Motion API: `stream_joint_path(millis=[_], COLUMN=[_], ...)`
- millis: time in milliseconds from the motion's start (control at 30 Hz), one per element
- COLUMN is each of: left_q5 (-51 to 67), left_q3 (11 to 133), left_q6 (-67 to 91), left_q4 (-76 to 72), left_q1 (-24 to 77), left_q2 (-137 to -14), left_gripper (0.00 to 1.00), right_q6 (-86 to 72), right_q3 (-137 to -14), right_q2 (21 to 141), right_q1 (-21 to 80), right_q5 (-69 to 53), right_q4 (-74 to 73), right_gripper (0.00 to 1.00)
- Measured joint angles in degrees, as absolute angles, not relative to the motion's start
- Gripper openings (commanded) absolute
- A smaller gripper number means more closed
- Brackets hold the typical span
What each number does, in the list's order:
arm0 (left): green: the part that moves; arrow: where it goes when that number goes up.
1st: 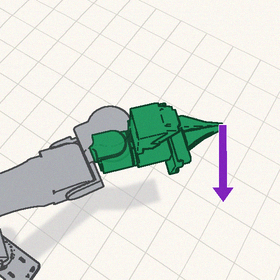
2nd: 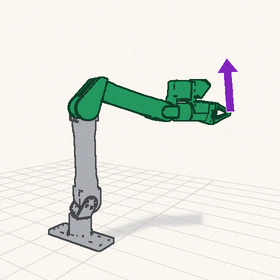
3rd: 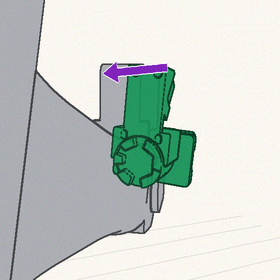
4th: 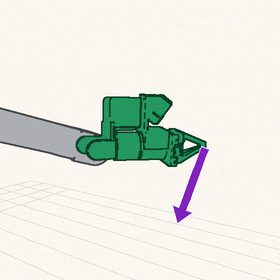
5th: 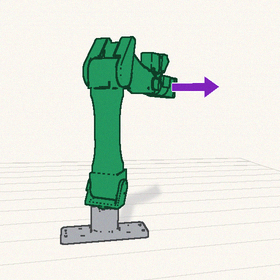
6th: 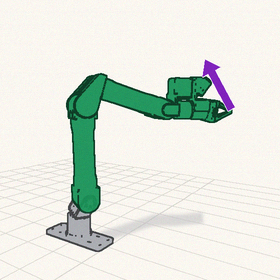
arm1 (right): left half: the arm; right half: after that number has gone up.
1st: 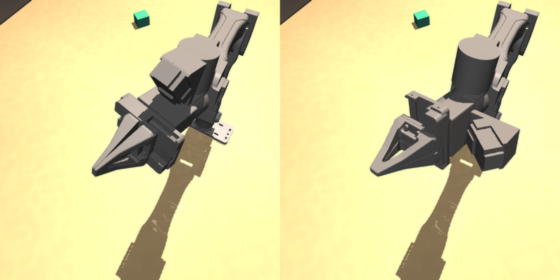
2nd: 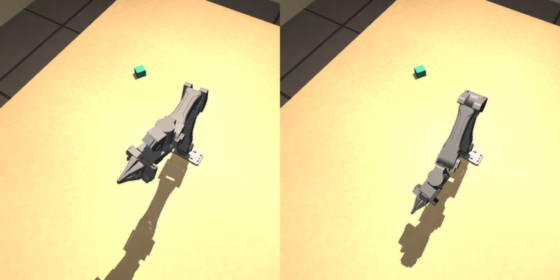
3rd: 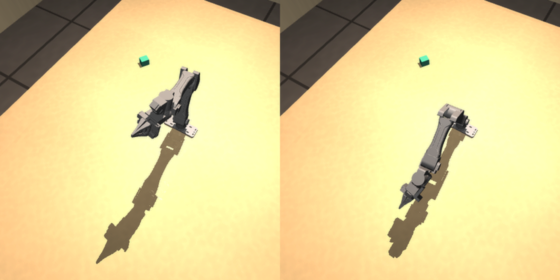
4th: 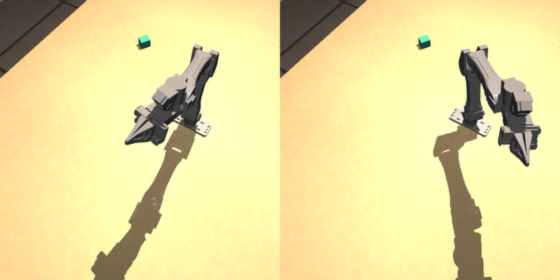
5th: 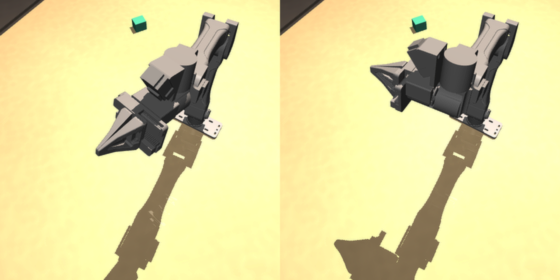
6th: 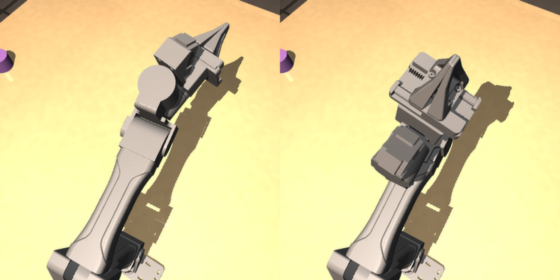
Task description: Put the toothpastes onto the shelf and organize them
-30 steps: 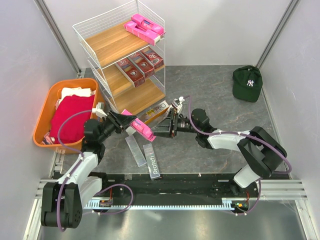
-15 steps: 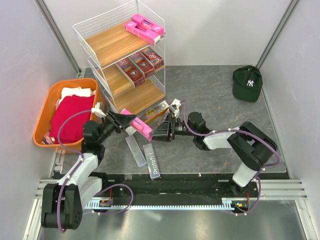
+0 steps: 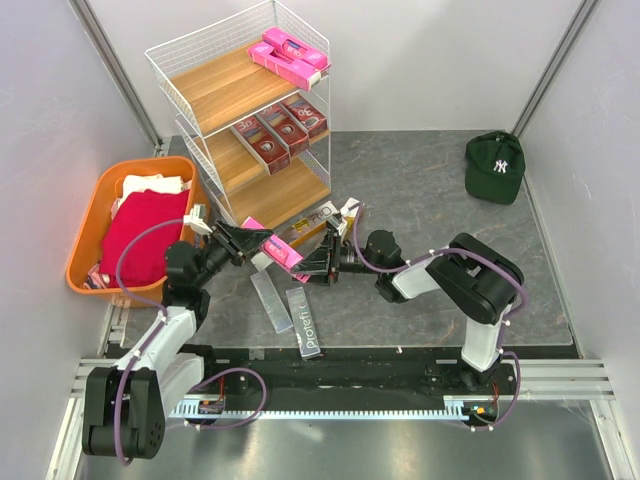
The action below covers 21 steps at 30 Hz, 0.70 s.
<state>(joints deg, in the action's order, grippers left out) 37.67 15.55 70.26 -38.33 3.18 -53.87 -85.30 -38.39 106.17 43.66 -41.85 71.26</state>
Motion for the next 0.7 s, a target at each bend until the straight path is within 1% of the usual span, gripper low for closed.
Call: stream_joint_path(millis=[133, 167, 233, 267, 333, 367, 433, 467, 567, 633, 700], left_q5=[37.6, 37.6, 37.6, 37.6, 37.6, 37.6, 37.6, 37.6, 37.6, 37.6, 37.7], left_q3=[15.5, 15.5, 15.3, 15.3, 15.2, 15.2, 15.2, 15.2, 15.2, 15.2, 15.3], left_q6=[70.3, 70.2, 70.3, 70.3, 70.3, 70.4, 70.5, 70.5, 70.5, 70.5, 70.3], left_q4=[-38.3, -38.3, -38.3, -38.3, -38.3, -38.4, -38.5, -38.5, -38.5, -38.5, -38.4], left_q1=[3.0, 3.0, 3.0, 3.0, 3.0, 3.0, 3.0, 3.0, 3.0, 3.0, 3.0], left_q2=[-54.0, -54.0, -54.1, -54.1, -54.1, -54.2, -54.2, -54.2, -54.3, -54.3, -54.3], left_gripper=[0.17, 0.17, 0.17, 0.17, 0.18, 0.18, 0.20, 0.22, 0.40, 0.64, 0.76], right_q6=[-88.0, -88.5, -89.3, -89.5, -89.7, -89.6, -90.1, -90.0, -90.0, -90.0, -89.9], right_q3=[-39.1, -39.3, -39.6, -39.7, -39.7, -39.7, -39.7, -39.7, -39.7, -39.7, -39.7], right_q2=[107.6, 107.8, 107.9, 107.9, 107.9, 107.9, 107.9, 108.0, 108.0, 108.0, 108.0], right_q1=[43.7, 43.7, 43.7, 43.7, 43.7, 43.7, 43.7, 43.7, 43.7, 43.7, 43.7], right_q5=[-42.1, -42.2, -42.2, -42.3, -42.5, -42.5, -42.6, -42.6, -42.6, -42.6, -42.6], right_q4=[73.1, 73.4, 73.7, 73.8, 73.8, 73.7, 73.5, 73.6, 73.7, 73.7, 73.6], right_gripper=[0.52, 0.48, 0.44, 0.37, 0.28, 0.21, 0.18, 0.14, 0.11, 0.10, 0.09])
